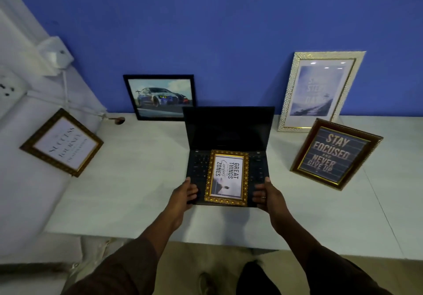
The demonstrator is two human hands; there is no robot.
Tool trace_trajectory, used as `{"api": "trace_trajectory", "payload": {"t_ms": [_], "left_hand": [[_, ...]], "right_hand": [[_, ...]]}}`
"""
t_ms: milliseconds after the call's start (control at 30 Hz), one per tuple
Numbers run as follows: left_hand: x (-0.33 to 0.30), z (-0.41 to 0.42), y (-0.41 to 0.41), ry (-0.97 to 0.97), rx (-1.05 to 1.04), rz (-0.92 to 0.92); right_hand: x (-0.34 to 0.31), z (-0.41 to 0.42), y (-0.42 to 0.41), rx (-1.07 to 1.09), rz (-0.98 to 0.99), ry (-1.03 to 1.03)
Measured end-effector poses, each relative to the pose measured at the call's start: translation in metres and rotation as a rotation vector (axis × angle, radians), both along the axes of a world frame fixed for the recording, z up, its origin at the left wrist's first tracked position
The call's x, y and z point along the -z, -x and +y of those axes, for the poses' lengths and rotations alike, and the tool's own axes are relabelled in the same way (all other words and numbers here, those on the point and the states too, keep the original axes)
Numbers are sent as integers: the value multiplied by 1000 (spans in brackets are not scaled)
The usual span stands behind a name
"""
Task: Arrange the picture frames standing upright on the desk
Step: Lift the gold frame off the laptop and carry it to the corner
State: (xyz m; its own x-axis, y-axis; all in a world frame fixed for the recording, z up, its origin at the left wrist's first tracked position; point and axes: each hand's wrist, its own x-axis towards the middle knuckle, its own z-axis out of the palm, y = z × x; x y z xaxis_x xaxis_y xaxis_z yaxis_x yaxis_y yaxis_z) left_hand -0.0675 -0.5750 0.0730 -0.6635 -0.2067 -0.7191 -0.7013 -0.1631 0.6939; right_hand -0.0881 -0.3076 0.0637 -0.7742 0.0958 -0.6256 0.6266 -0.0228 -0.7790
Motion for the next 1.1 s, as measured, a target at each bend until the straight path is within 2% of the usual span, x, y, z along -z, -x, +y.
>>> {"api": "trace_trajectory", "payload": {"t_ms": [233, 367, 600, 767, 1000, 1100], "left_hand": [[-1, 1, 19, 14, 41, -8], [8, 14, 32, 21, 113, -28], [16, 49, 63, 75, 117, -68], [22, 62, 74, 104, 83, -131], [38, 54, 63, 33, 24, -256], [34, 40, 55, -37, -86, -211]], "right_hand": [[0, -9, 28, -84, 17, -60], [22, -2, 49, -111, -14, -88], [61, 3, 76, -209, -123, -88], [79, -2, 90, -308, -121, -145], [68, -7, 98, -418, -52, 40], [56, -15, 106, -504, 0, 106]]}}
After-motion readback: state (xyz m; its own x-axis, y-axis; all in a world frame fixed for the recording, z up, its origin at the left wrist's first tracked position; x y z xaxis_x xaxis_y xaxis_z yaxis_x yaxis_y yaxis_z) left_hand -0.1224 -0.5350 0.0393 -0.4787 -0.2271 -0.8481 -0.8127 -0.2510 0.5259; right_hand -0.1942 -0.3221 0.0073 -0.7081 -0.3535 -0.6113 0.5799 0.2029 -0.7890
